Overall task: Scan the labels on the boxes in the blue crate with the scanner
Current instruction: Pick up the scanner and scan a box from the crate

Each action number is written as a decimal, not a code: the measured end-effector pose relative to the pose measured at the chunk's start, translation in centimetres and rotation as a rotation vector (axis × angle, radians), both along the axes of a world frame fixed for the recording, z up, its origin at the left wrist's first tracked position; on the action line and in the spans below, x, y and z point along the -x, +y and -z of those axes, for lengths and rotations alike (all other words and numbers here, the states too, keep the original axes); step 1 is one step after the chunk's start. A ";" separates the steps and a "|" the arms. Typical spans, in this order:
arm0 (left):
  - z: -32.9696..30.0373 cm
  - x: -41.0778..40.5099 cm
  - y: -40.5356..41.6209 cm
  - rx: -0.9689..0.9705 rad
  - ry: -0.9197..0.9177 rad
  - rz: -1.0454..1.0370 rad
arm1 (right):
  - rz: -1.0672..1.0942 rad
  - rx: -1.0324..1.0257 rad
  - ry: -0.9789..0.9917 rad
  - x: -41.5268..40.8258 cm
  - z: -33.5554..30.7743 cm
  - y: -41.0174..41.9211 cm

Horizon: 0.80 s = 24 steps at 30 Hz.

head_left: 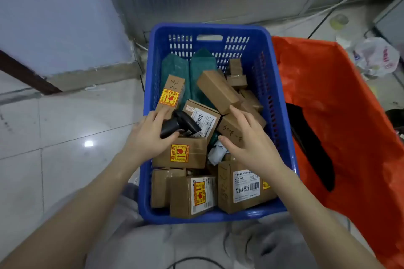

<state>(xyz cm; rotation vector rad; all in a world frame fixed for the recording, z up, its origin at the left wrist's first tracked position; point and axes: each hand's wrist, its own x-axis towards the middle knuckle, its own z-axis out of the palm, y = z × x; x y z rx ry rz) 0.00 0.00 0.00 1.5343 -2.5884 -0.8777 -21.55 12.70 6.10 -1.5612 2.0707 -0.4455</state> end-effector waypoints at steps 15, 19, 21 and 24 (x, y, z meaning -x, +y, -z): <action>2.9 0.8 -0.5 0.002 -0.165 0.023 | 0.019 -0.033 -0.024 -0.2 1.9 -0.4; 2.1 1.0 -0.2 -0.023 -0.125 0.022 | 0.032 -0.025 -0.001 0.0 1.6 -0.1; 1.2 1.2 0.1 -0.022 -0.071 0.013 | 0.033 -0.017 0.004 0.1 1.1 0.2; -0.8 1.5 0.2 -0.035 0.049 -0.002 | 0.038 0.003 0.001 0.2 0.4 0.4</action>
